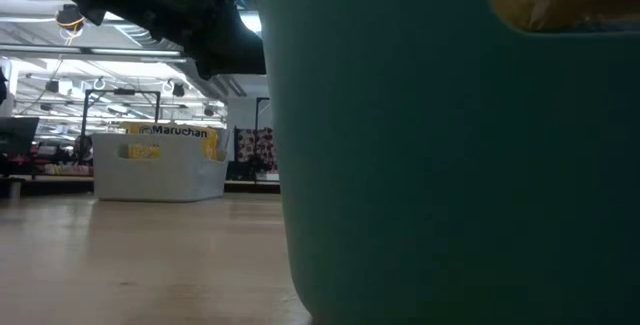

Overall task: Sort Maruchan noodles
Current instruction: Put the yellow noodle pack into the white bin

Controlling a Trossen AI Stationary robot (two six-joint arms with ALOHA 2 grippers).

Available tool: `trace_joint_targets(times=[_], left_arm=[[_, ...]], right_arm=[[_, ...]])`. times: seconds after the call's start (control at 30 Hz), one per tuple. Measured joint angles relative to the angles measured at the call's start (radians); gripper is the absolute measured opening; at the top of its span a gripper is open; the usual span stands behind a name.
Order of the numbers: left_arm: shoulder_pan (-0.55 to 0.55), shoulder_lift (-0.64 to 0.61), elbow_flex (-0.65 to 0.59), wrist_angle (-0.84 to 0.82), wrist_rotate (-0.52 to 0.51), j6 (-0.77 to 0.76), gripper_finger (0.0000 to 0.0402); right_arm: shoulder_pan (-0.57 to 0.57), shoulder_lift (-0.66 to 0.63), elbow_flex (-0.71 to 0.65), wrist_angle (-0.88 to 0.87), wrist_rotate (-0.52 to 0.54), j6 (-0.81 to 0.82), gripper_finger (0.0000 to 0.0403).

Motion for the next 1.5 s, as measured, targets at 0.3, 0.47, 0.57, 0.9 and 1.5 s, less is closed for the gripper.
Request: trace_joint_targets(times=[0.3,0.47,0.57,0.9,1.5], left_arm=[[0.0,0.0,0.0,-0.001,0.0,0.001,0.0174],[0.0,0.0,0.0,-0.002,0.0,0.001,0.0174],[0.0,0.0,0.0,-0.002,0.0,0.0,0.0174],[0.0,0.0,0.0,-0.002,0.0,0.0,0.0174],[0.0,0.0,0.0,-0.001,0.0,0.001,0.0174]], right_arm=[[0.075,-0.103,0.026,-0.098,0.077,0.035,0.0012],[-0.01,-0.106,0.046,0.034,0.29,-0.001,0.0012],[-0.095,-0.061,0.045,0.07,0.261,-0.028,0.0012],[-0.15,0.001,0.049,0.01,0.172,-0.052,0.0012],[0.346,-0.009,0.048,-0.008,0.073,0.117,0.0012]])
